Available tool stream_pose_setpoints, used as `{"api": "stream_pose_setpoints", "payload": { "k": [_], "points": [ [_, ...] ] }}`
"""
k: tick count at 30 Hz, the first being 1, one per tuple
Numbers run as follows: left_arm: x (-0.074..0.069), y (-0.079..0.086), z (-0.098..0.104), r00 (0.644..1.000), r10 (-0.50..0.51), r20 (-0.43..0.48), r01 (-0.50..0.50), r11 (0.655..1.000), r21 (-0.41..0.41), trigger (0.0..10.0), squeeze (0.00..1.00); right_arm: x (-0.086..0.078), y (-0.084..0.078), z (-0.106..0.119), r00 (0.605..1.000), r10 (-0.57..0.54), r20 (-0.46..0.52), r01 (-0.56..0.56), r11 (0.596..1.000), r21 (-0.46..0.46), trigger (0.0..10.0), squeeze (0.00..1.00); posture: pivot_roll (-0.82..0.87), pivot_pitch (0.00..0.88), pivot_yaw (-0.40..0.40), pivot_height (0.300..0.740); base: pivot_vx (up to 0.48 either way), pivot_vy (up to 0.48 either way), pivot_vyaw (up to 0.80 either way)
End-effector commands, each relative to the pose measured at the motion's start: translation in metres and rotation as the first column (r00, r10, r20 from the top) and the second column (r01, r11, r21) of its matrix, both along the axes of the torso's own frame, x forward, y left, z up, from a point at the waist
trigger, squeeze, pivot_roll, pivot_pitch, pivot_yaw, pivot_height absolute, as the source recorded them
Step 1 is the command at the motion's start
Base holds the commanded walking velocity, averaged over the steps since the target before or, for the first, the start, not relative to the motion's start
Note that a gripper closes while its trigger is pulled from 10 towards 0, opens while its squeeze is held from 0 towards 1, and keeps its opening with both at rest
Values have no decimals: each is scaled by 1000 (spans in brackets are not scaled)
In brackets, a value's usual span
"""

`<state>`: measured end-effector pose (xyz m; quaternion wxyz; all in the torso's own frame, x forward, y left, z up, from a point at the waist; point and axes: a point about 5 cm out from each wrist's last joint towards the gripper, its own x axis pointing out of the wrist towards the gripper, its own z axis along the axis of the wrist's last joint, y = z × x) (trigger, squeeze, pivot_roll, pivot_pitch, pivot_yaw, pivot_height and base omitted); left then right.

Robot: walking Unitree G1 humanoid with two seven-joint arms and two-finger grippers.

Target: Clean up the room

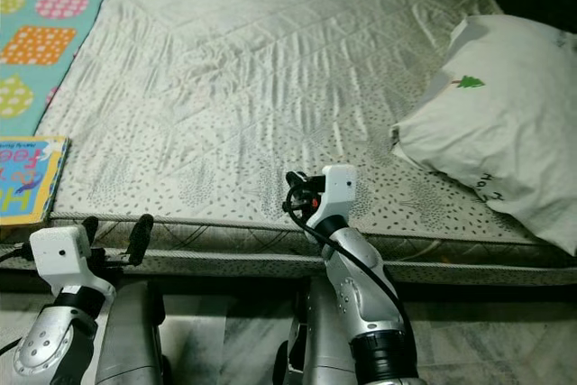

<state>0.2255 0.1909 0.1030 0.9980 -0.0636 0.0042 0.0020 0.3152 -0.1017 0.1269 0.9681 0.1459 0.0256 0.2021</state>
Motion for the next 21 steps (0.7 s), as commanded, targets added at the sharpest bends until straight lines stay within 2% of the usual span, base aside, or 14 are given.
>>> {"api": "stream_pose_setpoints", "payload": {
  "k": [1, 6, 13, 21],
  "points": [
    [1, 0, -4, 1000, 1, -9, -1, 1000, 2, 10000, 0, -2, -1, 10, 1000, 0, 5, 0, 999, 42, 10000, 0, 77, 115, -108, 544, 0, 0, 0],
    [3, 1, -4, 1000, 11, 5, -11, 1000, 0, 10000, 0, -1, 3, 24, 999, 28, 25, -30, 996, 86, 10000, 0, 86, 112, -112, 562, 0, 0, 0],
    [4, 2, -4, 1000, 15, 9, -16, 1000, 2, 10000, 0, -1, 4, 26, 999, 31, 18, -33, 996, 88, 10000, 0, 87, 113, -111, 590, 0, 0, 0],
    [4, 3, -5, 1000, 15, 10, -15, 1000, 6, 10000, 0, 0, 0, 25, 1000, 16, 4, -16, 996, 83, 10000, 0, 88, 116, -109, 642, 0, 0, 0]
  ]
}}
